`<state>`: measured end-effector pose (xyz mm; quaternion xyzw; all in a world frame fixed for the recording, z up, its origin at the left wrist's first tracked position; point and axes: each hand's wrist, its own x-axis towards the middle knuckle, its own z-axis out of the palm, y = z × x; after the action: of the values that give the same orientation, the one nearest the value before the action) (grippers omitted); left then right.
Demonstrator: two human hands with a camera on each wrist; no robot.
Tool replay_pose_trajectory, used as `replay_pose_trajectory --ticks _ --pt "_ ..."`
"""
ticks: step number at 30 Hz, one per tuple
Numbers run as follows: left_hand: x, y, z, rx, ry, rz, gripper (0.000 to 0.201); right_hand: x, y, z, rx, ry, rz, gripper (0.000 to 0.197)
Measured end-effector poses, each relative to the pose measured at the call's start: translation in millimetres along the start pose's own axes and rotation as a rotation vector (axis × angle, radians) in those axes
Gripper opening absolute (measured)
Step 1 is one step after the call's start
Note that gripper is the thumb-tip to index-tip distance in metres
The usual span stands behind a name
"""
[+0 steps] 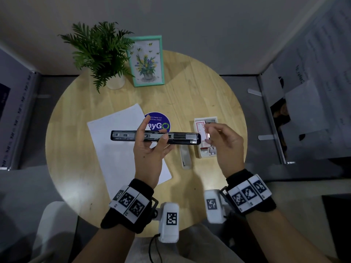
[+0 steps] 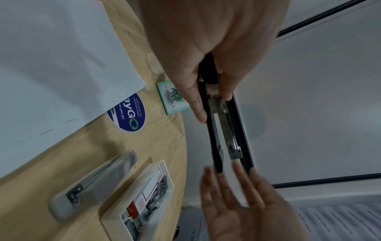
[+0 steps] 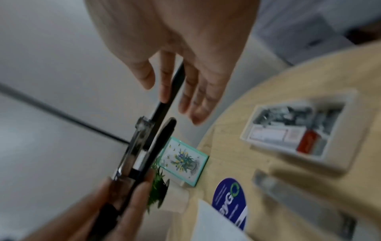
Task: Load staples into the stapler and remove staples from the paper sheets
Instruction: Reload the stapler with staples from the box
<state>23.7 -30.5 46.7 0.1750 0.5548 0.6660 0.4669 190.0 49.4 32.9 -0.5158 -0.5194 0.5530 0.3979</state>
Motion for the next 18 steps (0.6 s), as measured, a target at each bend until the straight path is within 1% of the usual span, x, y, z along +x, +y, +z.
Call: replay_pose_trajectory --ticks 1,3,4,5,6,9,11,13,15,17,18 --pt "-0.1 0.3 1.4 -0.006 -0.007 -0.001 0.054 1.0 -1.8 1.5 0.136 -0.014 0.158 0.023" --pt "-0.9 0.7 5.1 -0.017 -0.021 -0.009 0.054 2.5 -5.6 6.5 0.417 -0.115 0.481 0.033" --pt "-1.6 0.4 6.9 -0.019 -0.026 -0.017 0.055 2.2 -7.0 9.4 0.519 -0.179 0.588 0.037" --pt "-2.2 -0.2 8.0 -0.019 -0.031 -0.025 0.056 1.5 -7.9 11.9 0.580 -0.234 0.642 0.039" --pt "-2.6 -0.7 8.4 -0.018 -0.038 -0.031 0.057 0.7 -8.5 13.9 0.607 -0.261 0.654 0.039" --pt "-3.6 -1.9 6.8 -0.014 -0.052 -0.024 0.056 0.0 -8.1 17.0 0.592 -0.247 0.616 0.036" --pt "-2.6 -1.2 4.9 0.011 -0.041 -0.010 0.052 -0.3 -7.0 16.8 0.576 -0.240 0.601 0.035" --pt "-0.4 -3.0 1.2 0.095 -0.030 0.028 0.046 -0.5 -4.7 17.0 0.556 -0.250 0.591 0.035" --pt "2.0 -7.0 -5.5 0.304 -0.044 0.153 0.046 -1.5 -2.7 19.8 0.518 -0.256 0.577 0.035" --pt "4.3 -12.6 -12.2 0.607 -0.111 0.336 0.050 -1.8 -0.6 23.2 0.471 -0.242 0.565 0.035" --pt "5.7 -16.1 -15.4 0.717 -0.149 0.408 0.053 -1.7 0.4 24.3 0.458 -0.230 0.565 0.035"
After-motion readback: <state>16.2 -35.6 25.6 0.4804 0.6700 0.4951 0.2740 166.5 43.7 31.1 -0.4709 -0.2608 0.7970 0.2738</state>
